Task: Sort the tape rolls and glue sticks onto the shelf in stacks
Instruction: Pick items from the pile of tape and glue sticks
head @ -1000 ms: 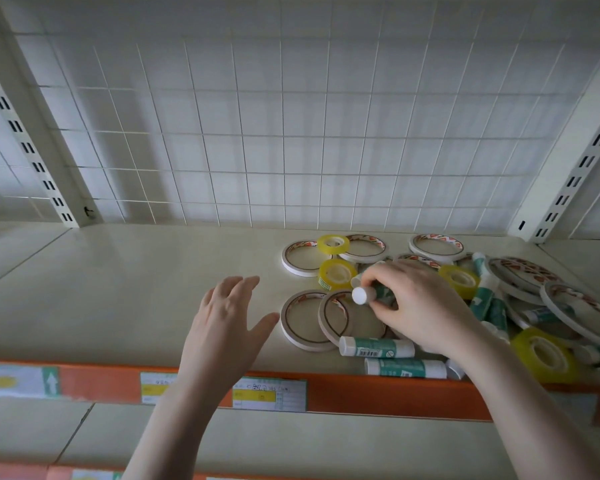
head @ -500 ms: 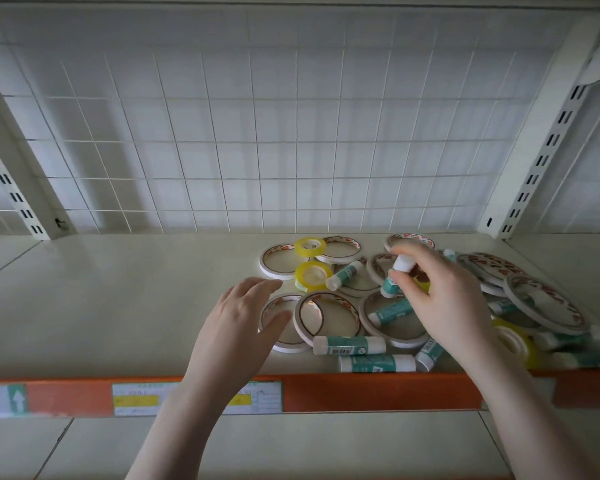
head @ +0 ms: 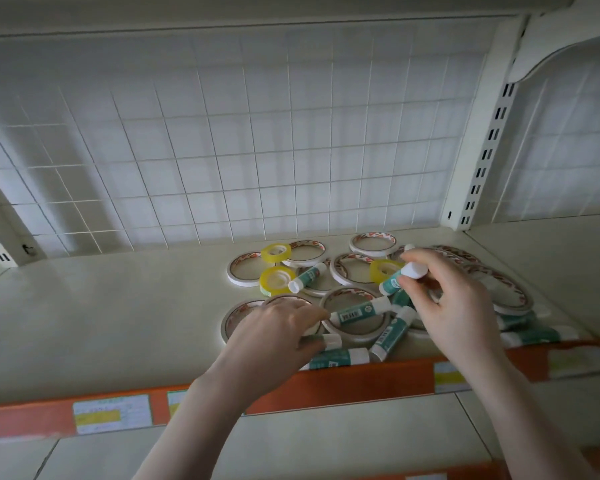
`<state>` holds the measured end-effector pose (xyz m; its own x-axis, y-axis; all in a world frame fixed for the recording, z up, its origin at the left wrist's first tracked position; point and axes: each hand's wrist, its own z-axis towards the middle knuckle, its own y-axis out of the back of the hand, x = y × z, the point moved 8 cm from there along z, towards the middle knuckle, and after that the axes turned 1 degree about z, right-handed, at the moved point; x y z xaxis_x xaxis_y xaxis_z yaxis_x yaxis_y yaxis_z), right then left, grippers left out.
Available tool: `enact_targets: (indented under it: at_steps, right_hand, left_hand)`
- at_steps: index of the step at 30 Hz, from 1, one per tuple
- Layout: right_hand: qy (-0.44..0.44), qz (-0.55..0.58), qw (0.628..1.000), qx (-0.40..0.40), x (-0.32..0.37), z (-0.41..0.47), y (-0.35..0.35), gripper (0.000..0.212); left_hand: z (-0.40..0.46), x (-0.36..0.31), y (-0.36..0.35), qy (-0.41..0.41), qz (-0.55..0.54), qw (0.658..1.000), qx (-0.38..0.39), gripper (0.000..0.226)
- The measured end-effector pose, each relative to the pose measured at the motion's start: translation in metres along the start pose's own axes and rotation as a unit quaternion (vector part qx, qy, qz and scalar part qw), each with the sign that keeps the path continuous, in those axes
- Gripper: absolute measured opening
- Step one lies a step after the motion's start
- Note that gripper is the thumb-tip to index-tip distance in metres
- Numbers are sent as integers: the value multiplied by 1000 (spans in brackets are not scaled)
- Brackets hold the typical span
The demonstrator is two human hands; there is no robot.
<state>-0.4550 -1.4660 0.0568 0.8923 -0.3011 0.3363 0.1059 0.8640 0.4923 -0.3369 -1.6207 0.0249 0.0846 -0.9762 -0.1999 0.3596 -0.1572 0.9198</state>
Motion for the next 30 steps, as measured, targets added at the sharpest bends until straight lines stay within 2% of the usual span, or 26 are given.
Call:
enact_targets:
  at_steps: [6, 13, 18, 24, 28, 30]
  right_hand:
    - [0, 8, 1000, 0, -8, -8, 6, 27]
    - [-5, 6, 1000, -6, -12, -9, 6, 28]
    - [-4, 6, 1000, -2, -12, -7, 5, 31]
    - [-4, 12, 1000, -4, -16, -7, 2, 33]
    - [9, 33, 999, -21, -13, -5, 2, 30]
    - [17, 38, 999, -28, -10, -3, 2, 32]
  left_hand:
    - [10, -10, -1, -6, 19, 999, 28, 29]
    - [24, -11, -11, 6, 1, 988, 157, 22]
    - [28, -19, -11, -20, 49, 982, 179, 34]
    - [25, -8, -7, 8, 4, 991, 135, 26]
    - [20, 4, 5, 46, -47, 996, 62, 16]
    - [14, 10, 13, 66, -79, 994, 20, 21]
